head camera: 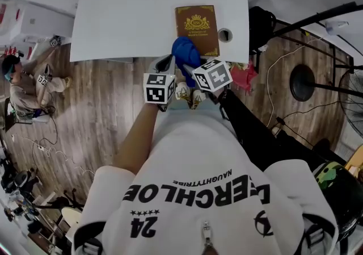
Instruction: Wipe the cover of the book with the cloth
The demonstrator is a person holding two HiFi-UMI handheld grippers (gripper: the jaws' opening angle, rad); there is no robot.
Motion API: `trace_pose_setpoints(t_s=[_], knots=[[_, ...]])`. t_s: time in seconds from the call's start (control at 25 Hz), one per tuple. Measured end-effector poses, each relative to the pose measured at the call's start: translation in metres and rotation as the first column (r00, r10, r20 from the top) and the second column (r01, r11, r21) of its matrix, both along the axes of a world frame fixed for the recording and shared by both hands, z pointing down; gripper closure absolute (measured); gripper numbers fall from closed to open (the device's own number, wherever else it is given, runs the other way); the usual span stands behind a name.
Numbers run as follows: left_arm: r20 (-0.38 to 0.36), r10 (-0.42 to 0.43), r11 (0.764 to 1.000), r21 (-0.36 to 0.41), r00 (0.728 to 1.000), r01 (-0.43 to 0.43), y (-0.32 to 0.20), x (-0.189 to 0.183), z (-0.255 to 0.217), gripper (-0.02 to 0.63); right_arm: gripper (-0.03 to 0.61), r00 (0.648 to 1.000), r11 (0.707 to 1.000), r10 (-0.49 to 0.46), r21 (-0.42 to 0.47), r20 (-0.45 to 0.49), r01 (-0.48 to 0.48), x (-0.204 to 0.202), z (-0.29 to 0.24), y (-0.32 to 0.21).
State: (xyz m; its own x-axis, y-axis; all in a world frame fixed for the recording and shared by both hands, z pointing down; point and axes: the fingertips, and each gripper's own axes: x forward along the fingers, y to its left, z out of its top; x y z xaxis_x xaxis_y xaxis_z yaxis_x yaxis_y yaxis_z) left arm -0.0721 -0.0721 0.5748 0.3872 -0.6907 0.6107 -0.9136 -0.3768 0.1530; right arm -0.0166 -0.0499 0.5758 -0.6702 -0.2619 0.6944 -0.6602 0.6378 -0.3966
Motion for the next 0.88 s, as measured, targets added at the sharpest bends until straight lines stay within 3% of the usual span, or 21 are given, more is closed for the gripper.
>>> trace_pose_setpoints(t_s=[0.2, 0.36, 0.64, 0.88], knots=[[-0.011, -0.033, 0.999, 0.024, 0.999, 0.033, -0.002, 0.010, -0.003, 0.555, 0.471, 0.999, 0.999, 0.033, 0.034, -0.039, -0.031, 0.031, 0.001, -0.006], [-0.011, -0.026, 0.999, 0.043, 1.000, 0.026, -0.002, 0.022, -0.008, 0.555, 0.471, 0.988, 0.990, 0.140, 0.042, -0.059, -0.137, 0.073, 0.001, -0.015], [-0.002, -0.001, 0.998, 0.060, 1.000, 0.001, -0.002, 0.035, -0.016, 0.555, 0.471, 0.943, 0.948, 0.317, 0.056, -0.104, -0.313, 0.137, 0.003, -0.024], [-0.002, 0.003, 0.998, 0.065, 1.000, -0.003, -0.005, 0.040, -0.017, 0.555, 0.471, 0.929, 0.928, 0.369, 0.083, -0.043, -0.364, 0.150, -0.003, -0.024]])
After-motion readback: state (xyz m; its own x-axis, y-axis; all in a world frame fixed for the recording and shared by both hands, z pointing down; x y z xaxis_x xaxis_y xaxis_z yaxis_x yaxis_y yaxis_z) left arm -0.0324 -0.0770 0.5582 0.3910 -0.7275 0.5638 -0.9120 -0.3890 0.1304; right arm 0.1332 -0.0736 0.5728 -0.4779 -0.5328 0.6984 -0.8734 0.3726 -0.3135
